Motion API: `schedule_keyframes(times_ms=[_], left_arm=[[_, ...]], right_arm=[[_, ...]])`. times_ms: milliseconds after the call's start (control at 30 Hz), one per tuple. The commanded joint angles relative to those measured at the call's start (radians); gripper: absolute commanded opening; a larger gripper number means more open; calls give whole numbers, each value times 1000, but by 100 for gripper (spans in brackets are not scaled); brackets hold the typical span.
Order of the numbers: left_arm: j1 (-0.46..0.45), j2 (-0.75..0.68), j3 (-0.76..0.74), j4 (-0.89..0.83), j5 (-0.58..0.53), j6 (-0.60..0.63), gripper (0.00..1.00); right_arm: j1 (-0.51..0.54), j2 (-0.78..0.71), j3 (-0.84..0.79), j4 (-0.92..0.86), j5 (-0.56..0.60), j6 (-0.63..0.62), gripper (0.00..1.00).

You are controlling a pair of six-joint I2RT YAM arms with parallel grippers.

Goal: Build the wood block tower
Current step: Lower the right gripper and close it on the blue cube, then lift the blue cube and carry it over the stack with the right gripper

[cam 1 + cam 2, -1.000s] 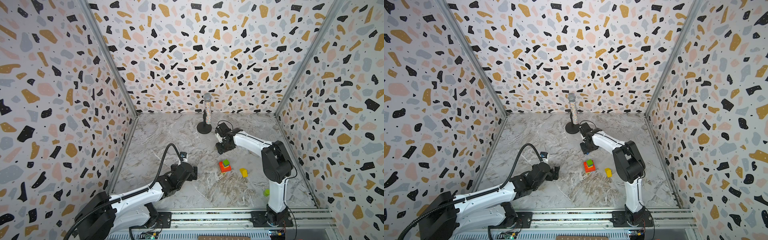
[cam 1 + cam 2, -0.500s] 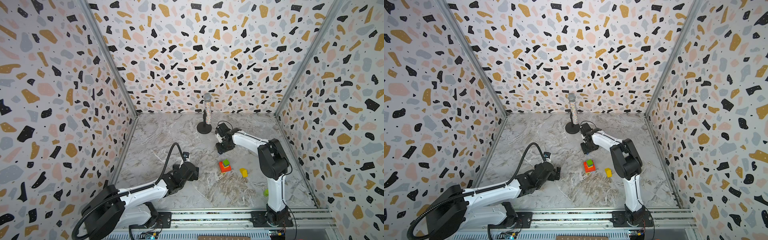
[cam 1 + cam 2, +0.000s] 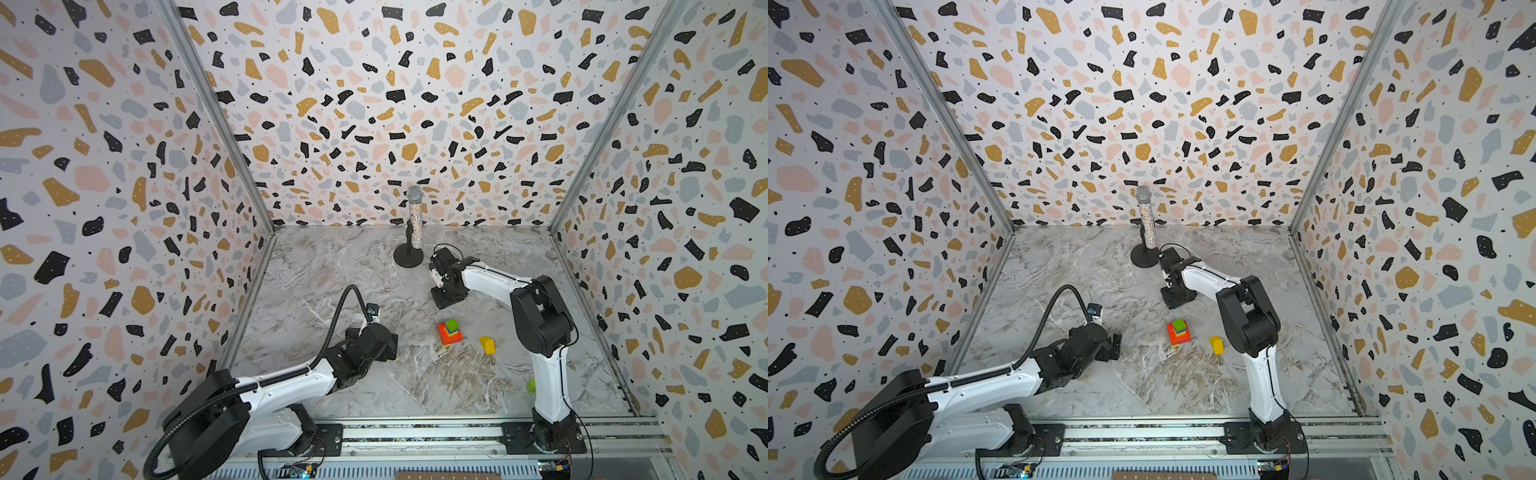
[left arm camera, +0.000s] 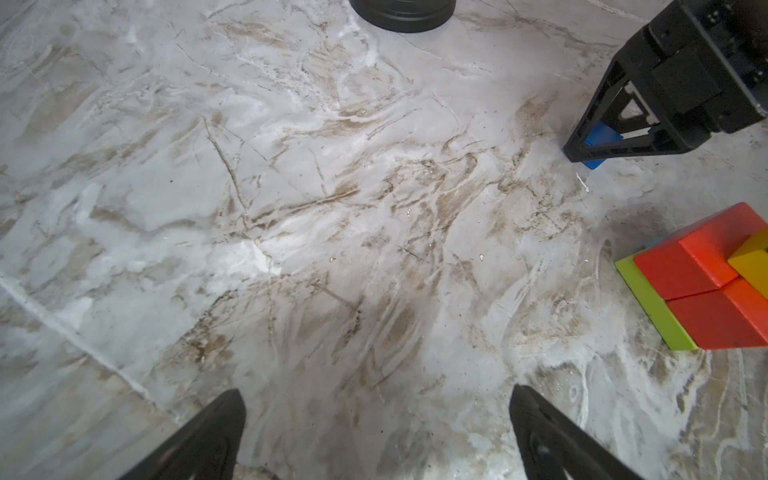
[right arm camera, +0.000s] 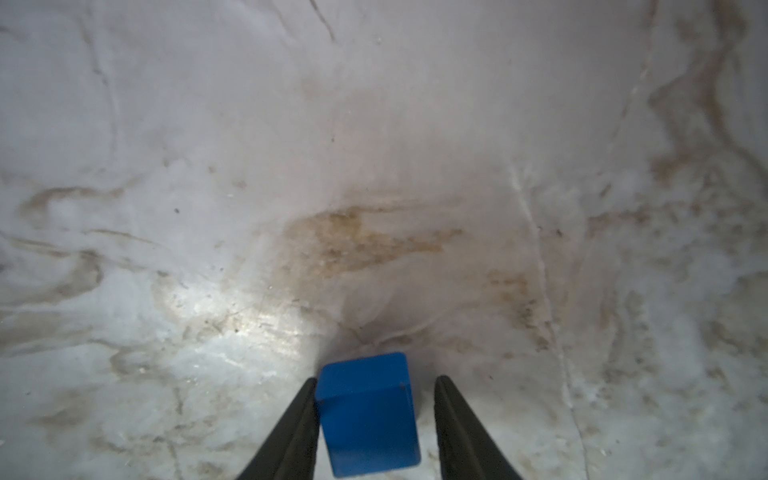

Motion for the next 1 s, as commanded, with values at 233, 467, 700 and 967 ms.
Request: schedule_keyframes(times_ms=[233,467,700,967], left_arm=[[5,-13,22,11,-27,6,100],[5,-23,26,-2,-29,5,100],[4,-32,41,-16,-24,3,100],[5,-65,61,-53,-26,3,100]], right_arm=[[2,-26,33,-11,3,3,33],[6,-61,35,-10,9,7,30],[22,-135,38,-25,27,13,29],[40,-191,84,-100,47,22,29]])
